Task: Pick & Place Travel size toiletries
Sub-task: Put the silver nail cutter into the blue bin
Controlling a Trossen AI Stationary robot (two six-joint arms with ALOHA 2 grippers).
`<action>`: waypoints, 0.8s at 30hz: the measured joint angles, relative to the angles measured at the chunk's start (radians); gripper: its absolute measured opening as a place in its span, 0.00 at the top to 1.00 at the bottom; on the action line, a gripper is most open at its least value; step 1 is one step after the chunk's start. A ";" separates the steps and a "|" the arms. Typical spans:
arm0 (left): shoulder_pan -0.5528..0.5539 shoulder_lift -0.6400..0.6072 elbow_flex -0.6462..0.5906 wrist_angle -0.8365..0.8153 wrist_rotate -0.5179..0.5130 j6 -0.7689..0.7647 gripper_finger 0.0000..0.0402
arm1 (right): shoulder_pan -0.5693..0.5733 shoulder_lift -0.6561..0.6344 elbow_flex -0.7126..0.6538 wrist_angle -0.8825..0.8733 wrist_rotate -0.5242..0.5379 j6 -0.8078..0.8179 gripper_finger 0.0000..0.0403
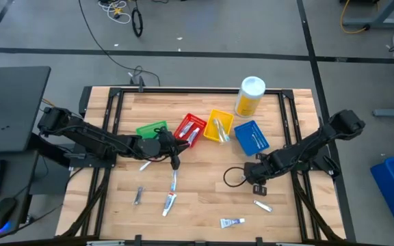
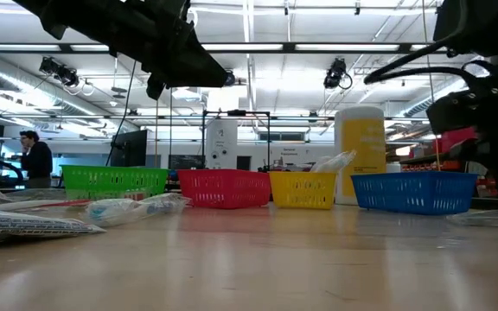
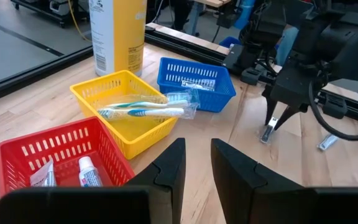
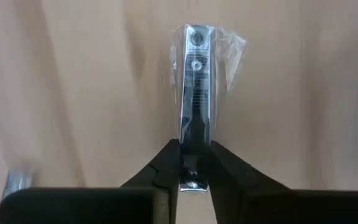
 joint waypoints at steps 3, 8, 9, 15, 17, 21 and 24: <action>0.000 0.000 0.000 0.000 0.000 0.000 0.80 | -0.004 -0.001 0.074 0.019 0.042 -0.013 0.81; 0.000 0.000 0.000 0.000 -0.003 0.000 0.80 | -0.019 -0.001 0.237 -0.107 0.246 -0.125 0.80; 0.000 0.000 0.000 0.000 -0.003 -0.001 0.80 | -0.028 -0.002 0.272 -0.157 0.325 -0.122 0.80; 0.000 0.000 0.000 0.000 0.003 -0.003 0.80 | -0.133 -0.003 0.394 -0.479 0.607 0.084 0.80; 0.000 0.000 0.000 0.000 0.004 -0.003 0.80 | -0.181 -0.003 0.393 -0.537 0.595 0.170 0.79; 0.000 0.000 0.000 0.000 0.004 -0.003 0.80 | -0.273 -0.003 0.340 -0.560 0.476 0.238 0.79; 0.000 0.000 0.000 0.000 0.004 -0.003 0.80 | -0.328 -0.003 0.282 -0.523 0.432 0.228 0.79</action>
